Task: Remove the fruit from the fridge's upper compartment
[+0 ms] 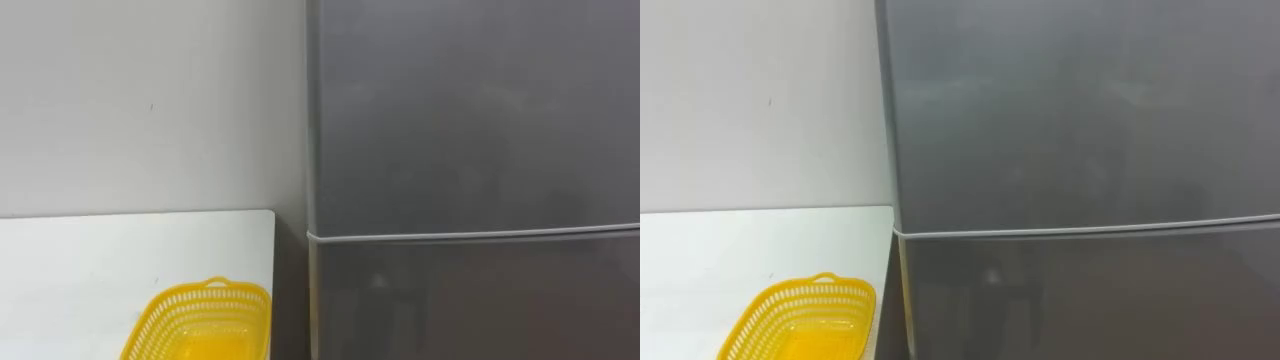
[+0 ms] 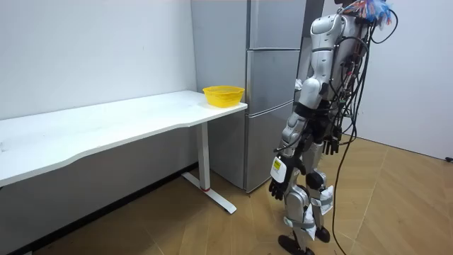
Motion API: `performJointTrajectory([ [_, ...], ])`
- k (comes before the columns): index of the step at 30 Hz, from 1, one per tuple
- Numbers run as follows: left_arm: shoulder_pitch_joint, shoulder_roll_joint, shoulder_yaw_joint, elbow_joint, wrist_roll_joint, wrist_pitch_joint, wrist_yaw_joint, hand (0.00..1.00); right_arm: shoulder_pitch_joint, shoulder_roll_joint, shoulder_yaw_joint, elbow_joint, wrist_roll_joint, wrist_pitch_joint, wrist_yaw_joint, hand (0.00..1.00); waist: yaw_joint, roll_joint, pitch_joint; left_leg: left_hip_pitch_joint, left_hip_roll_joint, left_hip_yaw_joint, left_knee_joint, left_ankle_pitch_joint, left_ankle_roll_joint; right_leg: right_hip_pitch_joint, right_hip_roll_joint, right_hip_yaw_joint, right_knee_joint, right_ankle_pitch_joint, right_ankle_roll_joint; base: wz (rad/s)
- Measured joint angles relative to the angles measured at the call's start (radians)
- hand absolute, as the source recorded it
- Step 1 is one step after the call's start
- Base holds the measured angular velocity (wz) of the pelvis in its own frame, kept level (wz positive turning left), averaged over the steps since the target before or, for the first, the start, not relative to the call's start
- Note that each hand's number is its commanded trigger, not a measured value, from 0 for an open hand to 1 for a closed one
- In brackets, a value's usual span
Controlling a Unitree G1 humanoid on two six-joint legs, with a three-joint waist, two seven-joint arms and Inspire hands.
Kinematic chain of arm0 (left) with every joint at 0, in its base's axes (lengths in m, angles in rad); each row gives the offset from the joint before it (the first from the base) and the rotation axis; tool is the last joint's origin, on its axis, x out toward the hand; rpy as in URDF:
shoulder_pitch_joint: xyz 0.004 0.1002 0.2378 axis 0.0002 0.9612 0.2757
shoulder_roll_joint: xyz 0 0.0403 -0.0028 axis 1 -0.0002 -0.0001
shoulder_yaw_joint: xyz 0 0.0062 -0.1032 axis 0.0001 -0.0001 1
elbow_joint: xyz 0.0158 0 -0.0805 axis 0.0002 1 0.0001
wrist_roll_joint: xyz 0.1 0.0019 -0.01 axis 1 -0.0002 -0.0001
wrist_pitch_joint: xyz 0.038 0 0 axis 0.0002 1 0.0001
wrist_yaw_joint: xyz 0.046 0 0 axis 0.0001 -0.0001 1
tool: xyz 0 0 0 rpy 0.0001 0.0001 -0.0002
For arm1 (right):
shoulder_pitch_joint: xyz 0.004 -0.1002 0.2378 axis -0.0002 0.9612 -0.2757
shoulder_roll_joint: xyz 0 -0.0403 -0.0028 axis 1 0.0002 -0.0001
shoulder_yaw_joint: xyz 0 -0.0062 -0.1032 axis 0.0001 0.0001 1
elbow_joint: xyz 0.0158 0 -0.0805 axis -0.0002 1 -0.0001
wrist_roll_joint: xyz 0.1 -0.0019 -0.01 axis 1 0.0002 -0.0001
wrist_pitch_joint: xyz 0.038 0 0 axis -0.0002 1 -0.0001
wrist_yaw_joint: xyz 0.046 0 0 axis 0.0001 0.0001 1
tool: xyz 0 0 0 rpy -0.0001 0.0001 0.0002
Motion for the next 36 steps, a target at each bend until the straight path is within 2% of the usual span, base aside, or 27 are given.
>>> performJointTrajectory([
  [19, -0.002, 0.0, 0.001, -0.002, 0.0, 0.014, 0.012, 0.0, 0.003, 0.0, -0.001, 0.002, 0.003, 0.001, -0.02, 0.0, -0.002, 0.006, -0.0005, -0.005, 0.0, 0.001, 0.0, 0.0, 0.0, -0.001, 0.0, -0.001, 0.0, 0.0, 0.0, 0.0],
  [23, -0.006, 0.0, 0.001, -0.001, -0.001, 0.014, 0.02, 0.0, 0.005, 0.0, 0.0, 0.002, 0.022, 0.012, -0.02, 0.0, -0.006, 0.006, -0.0007, -0.005, 0.0, 0.002, 0.0, 0.0, 0.0, -0.001, 0.0, 0.0, 0.001, 0.0, 0.0, 0.0],
  [30, -0.011, -0.001, 0.009, -0.001, -0.001, 0.011, 0.099, 0.0, 0.007, 0.0, -0.001, 0.003, 0.026, 0.012, -0.022, 0.0, -0.013, 0.009, -0.0018, -0.006, 0.0, 0.002, 0.0, 0.0, 0.0, -0.002, 0.0, 0.0, 0.0, 0.0, 0.0, 0.0],
  [36, -0.028, -0.008, 0.076, -0.001, -0.032, 0.005, 0.191, 0.0, 0.012, 0.0, -0.003, -0.001, 0.04, 0.012, -0.031, 0.0, -0.01, 0.011, -0.004, -0.006, 0.0, 0.003, 0.0, 0.0, 0.0, -0.003, 0.0, 0.0, 0.001, 0.0, 0.0, 0.0],
])
